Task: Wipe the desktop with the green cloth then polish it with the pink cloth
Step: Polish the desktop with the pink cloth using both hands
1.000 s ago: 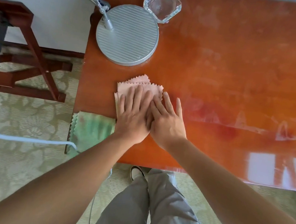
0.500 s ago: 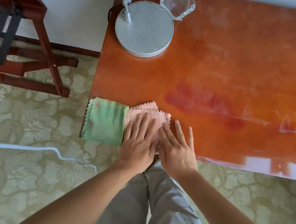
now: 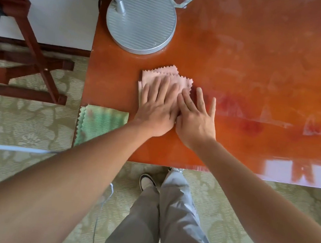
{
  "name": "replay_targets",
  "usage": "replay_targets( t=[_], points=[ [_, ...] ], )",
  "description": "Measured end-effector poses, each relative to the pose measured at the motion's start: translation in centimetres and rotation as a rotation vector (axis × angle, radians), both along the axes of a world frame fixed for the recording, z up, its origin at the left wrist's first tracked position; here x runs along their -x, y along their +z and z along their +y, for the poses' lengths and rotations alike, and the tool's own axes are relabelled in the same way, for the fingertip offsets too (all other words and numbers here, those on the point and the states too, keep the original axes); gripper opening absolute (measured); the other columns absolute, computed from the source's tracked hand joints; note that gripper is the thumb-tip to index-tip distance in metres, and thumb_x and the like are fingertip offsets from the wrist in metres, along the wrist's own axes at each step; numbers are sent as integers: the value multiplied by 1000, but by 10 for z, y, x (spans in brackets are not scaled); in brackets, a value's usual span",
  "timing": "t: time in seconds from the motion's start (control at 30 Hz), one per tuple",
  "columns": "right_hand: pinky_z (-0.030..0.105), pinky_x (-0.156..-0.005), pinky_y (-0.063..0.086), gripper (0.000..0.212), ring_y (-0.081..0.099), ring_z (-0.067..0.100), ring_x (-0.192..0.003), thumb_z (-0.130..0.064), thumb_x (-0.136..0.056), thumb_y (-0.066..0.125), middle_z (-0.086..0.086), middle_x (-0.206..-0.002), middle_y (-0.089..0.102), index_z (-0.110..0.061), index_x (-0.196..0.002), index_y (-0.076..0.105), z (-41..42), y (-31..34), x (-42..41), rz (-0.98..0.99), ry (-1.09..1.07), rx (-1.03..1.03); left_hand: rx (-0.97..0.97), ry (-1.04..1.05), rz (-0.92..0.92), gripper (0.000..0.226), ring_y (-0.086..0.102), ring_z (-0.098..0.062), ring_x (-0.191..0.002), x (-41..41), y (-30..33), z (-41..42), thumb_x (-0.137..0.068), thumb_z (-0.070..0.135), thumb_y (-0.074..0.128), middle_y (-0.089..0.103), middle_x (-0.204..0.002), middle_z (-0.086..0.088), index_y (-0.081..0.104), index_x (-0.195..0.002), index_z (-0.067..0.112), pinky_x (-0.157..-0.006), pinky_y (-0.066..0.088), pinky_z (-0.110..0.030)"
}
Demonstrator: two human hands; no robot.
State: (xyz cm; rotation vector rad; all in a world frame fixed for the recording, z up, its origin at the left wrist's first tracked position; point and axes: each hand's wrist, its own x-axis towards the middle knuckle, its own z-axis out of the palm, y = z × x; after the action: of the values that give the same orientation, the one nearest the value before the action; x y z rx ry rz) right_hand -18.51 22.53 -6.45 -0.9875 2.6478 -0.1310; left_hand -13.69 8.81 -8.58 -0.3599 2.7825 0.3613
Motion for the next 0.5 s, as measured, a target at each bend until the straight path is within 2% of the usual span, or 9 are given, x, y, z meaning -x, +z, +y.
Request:
replay_targets(
  t=[0.23,0.4,0.5],
  points=[
    [63,-119,-6,61,-6,29,-153,-24,-99,31,-4,-167,13,-18,-159,20,-4,-3,15,-6,-12,46,17,-10,2,69,-22,-26,-154,20,3,-7,-105,47,24,-19,-169,-5,-8,-162,25,-123,-14,-48],
    [63,-119,-5,60,-4,30,-153,-26,-98,27,-2,-166,18,-17,-157,26,20,0,-11,-9,-30,63,13,-32,10,69,-24,-27,-153,-7,4,19,-105,47,21,-22,-168,-8,-12,-161,23,-123,-15,-48],
    [64,-119,-4,59,1,31,-154,-23,-97,32,0,-164,24,-14,-155,33,49,1,-40,-26,-48,103,5,-48,7,70,-25,-30,-153,-36,4,47,-104,47,19,-23,-167,-9,-12,-161,22,-122,-16,-50]
  ],
)
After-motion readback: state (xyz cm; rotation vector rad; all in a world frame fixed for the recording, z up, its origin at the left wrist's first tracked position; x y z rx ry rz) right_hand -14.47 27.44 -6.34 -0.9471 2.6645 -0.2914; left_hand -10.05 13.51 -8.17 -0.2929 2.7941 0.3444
